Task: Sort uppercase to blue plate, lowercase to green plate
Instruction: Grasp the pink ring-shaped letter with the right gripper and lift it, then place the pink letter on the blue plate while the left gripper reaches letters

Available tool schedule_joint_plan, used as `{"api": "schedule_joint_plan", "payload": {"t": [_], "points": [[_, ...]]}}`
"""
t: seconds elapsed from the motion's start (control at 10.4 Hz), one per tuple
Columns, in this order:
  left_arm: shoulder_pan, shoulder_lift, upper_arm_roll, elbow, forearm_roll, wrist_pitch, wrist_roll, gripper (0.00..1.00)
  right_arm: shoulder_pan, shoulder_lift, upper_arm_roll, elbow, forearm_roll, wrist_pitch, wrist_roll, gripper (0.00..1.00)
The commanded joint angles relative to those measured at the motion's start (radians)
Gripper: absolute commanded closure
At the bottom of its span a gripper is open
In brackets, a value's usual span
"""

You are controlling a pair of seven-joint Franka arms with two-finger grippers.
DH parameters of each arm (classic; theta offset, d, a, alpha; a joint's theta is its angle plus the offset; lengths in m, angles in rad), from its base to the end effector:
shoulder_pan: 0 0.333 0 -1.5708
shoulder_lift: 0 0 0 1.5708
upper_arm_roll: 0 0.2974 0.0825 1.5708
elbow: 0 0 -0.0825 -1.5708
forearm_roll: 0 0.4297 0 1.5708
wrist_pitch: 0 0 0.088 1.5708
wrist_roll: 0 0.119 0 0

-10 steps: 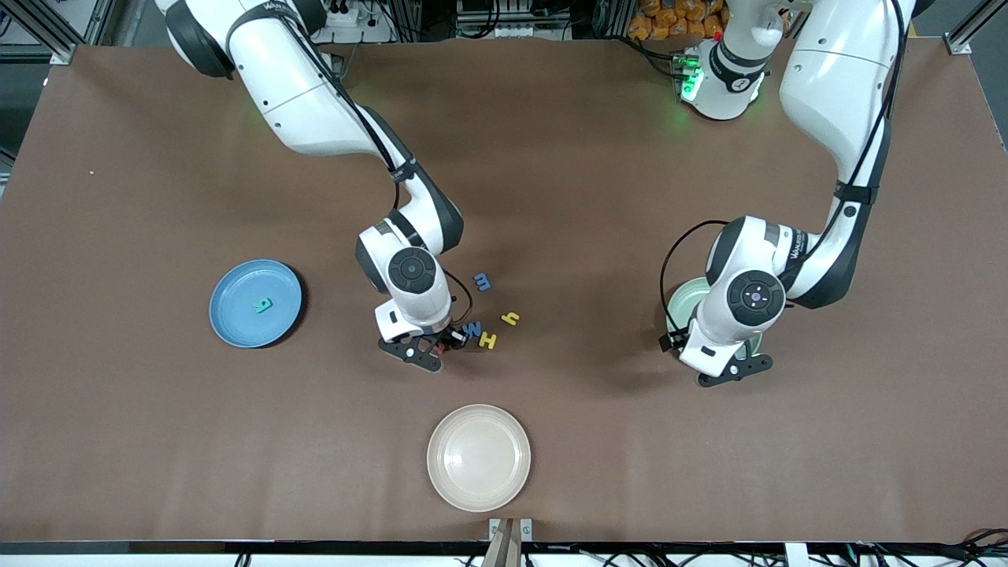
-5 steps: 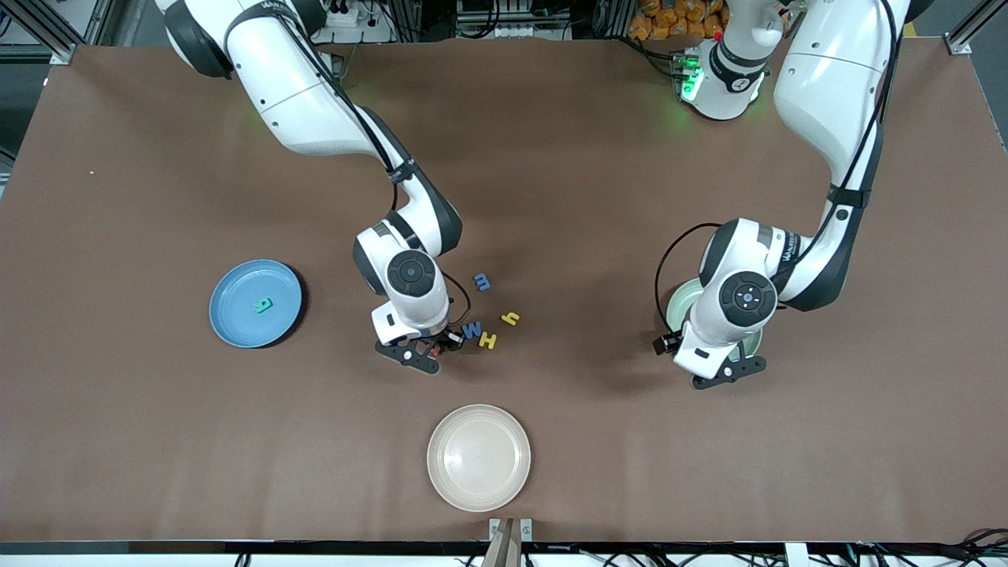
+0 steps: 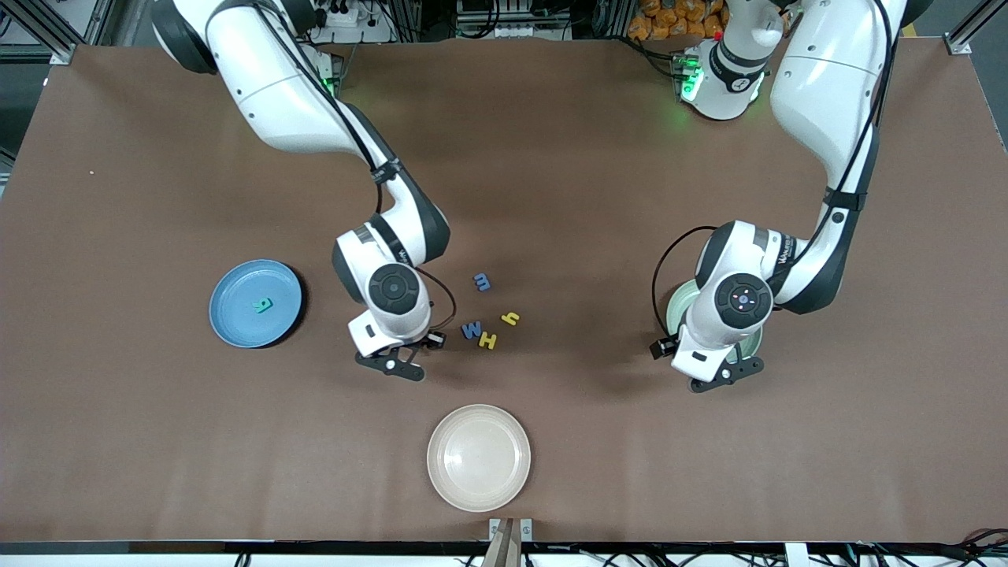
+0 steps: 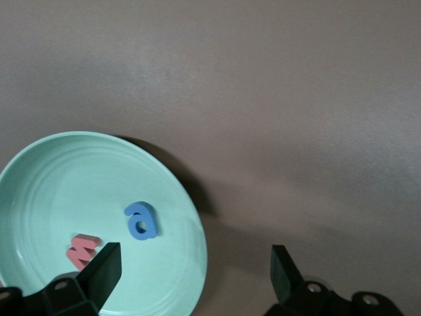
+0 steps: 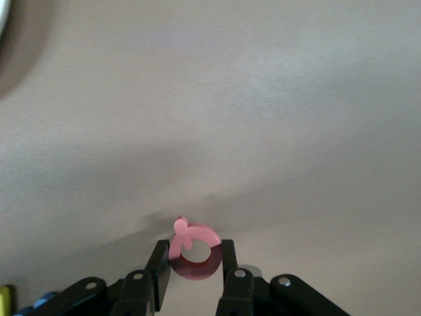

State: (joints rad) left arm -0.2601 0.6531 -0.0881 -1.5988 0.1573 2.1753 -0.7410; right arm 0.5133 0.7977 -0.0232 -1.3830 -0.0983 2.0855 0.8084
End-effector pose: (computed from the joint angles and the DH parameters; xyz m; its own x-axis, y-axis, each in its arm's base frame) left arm 0.6728 -0.2308 0.1888 0.9507 0.3099 -0.0090 0.3075 -0.9461 -0.1016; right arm 0.6602 0.3485 0.1768 0.9665 -0.2565 0.0027 -0.2544 -0.9573 0.1376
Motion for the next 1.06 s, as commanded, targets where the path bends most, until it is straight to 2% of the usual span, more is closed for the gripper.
{"api": "schedule_joint_plan", "payload": {"t": [0.0,0.29,0.38,0.48,0.67,0.77,0.96], "points": [[-0.014,0.017,0.004,0.039,-0.007,0.0,-0.043,0.0,-0.054,-0.18,0.011,-0.233,-0.005,0.045,-0.11,0.94],[-0.045,0.052,0.004,0.097,-0.028,0.006,-0.107,0.0,-0.174,-0.426,0.009,-0.619,-0.005,0.236,-0.352,0.95],[-0.054,0.056,0.004,0.103,-0.028,0.006,-0.142,0.0,-0.209,-0.481,-0.015,-0.71,-0.003,0.282,-0.445,0.95],[-0.068,0.054,0.004,0.105,-0.028,0.006,-0.184,0.0,-0.216,-0.52,-0.071,-0.778,0.0,0.318,-0.547,0.95],[-0.12,0.062,0.004,0.117,-0.028,0.006,-0.268,0.0,-0.216,-0.545,-0.183,-0.847,0.008,0.379,-0.719,0.95],[-0.149,0.066,0.004,0.117,-0.028,0.008,-0.309,0.0,-0.217,-0.54,-0.217,-0.869,0.017,0.424,-0.777,0.95],[-0.203,0.076,0.004,0.126,-0.03,0.008,-0.394,0.0,-0.22,-0.51,-0.222,-0.909,0.037,0.529,-0.796,0.95]]}}
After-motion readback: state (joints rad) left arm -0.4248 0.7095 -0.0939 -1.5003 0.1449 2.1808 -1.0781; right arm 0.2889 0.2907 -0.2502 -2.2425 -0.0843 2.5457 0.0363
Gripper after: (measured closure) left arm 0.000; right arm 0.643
